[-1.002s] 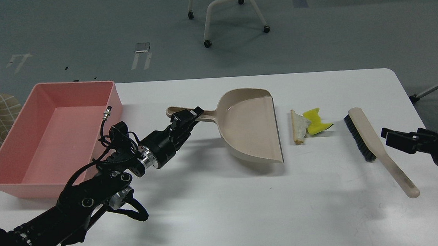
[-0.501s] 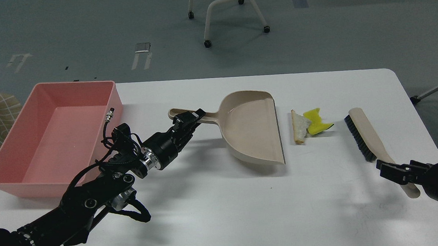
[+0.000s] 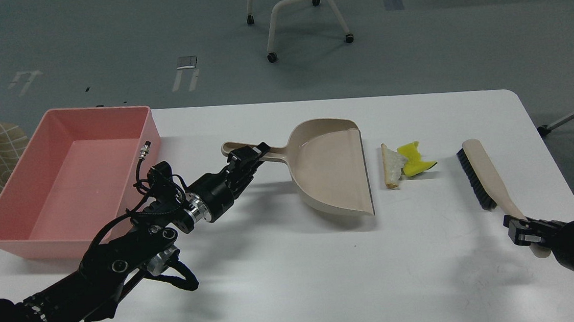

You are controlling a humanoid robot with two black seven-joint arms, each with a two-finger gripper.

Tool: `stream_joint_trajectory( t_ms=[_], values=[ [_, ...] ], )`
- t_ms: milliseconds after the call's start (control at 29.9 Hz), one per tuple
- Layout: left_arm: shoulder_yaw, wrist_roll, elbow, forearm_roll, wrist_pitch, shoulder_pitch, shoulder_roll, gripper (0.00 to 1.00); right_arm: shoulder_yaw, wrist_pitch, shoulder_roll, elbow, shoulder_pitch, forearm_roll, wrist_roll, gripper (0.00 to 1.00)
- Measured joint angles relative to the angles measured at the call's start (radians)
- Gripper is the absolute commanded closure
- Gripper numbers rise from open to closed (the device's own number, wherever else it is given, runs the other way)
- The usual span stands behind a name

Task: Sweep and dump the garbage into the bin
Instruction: 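Sweep the yellow sponge and debris into the dustpan with the brush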

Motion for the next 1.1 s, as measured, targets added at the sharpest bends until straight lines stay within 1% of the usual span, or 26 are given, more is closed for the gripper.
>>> stream_joint_trajectory(
  t_ms=[134, 200, 468, 735, 969, 1102],
  values=[
    [0.001, 0.002, 0.001, 0.000, 0.001, 0.000, -0.004, 0.95, -0.002, 0.000, -0.002, -0.001, 0.015, 0.006, 0.003, 1.00],
    [0.001, 0.003, 0.004, 0.000, 0.003, 0.000, -0.004, 0.95, -0.021, 0.000, 0.015, -0.002, 0.037, 0.010, 0.006, 1.00],
    [0.027, 0.009, 0.048, 0.001, 0.017, -0.006, -0.005, 0.95, -0.186, 0.000, 0.083, -0.052, 0.192, 0.015, 0.011, 1.00],
    [0.047, 0.008, 0.066, -0.001, 0.026, -0.008, -0.007, 0.95, -0.277, 0.000, 0.193, -0.100, 0.293, 0.014, 0.011, 1.00],
    [0.048, 0.009, 0.066, -0.001, 0.028, -0.013, -0.038, 0.94, -0.372, 0.000, 0.288, -0.145, 0.405, 0.014, 0.008, 1.00],
    [0.048, 0.008, 0.066, 0.000, 0.027, -0.016, -0.040, 0.94, -0.399, 0.000, 0.352, -0.151, 0.436, 0.020, 0.010, 1.00]
  ],
)
